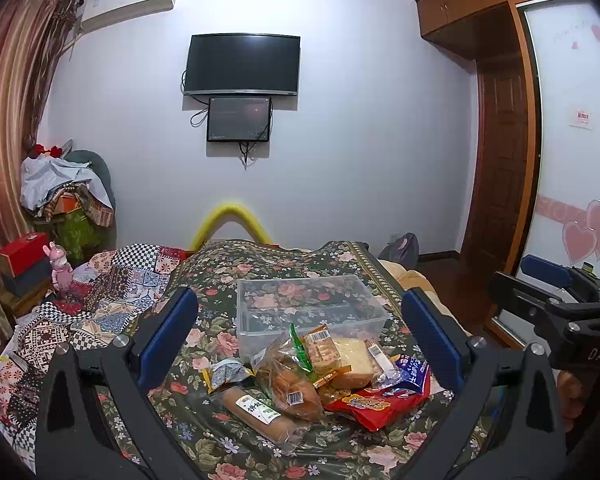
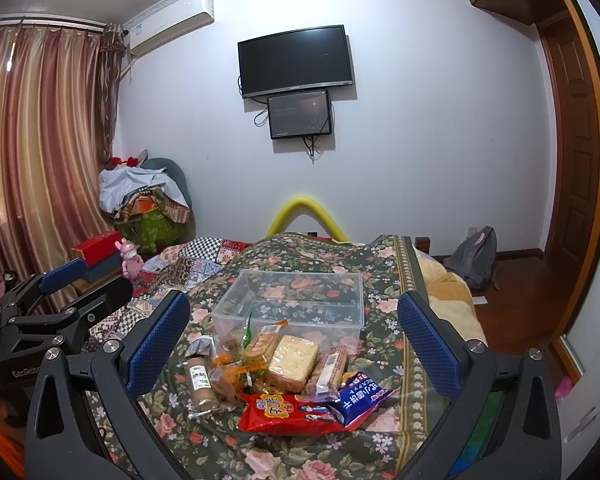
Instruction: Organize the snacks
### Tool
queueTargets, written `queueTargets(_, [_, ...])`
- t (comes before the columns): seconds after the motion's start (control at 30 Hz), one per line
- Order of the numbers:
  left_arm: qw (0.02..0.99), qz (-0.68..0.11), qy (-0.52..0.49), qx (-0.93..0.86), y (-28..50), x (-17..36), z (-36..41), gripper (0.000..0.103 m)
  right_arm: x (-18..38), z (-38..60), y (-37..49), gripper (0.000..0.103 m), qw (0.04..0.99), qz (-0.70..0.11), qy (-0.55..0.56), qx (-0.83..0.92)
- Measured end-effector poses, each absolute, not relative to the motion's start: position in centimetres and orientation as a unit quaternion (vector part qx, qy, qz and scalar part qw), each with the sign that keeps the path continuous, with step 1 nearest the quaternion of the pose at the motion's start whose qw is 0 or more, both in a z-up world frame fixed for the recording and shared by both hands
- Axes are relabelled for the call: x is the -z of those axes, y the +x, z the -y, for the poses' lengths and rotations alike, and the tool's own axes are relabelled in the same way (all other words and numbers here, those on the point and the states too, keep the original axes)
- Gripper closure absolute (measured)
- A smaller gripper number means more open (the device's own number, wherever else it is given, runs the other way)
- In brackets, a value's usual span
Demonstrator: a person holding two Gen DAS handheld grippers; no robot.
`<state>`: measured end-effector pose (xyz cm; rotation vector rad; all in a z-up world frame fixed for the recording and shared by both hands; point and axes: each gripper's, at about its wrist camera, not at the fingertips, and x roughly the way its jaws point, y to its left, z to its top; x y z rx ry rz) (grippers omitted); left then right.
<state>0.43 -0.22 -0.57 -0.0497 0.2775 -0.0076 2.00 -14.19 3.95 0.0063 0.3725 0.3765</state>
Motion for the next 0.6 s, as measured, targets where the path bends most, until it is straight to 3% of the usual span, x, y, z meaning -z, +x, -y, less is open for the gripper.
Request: queueTargets(0.6, [0.99,-0.139,-0.023,0.01,0.4,0.33,0.44,0.0,-3.88,14.23,2.02,0.0,0.965,-0.185,0.004,-0.186])
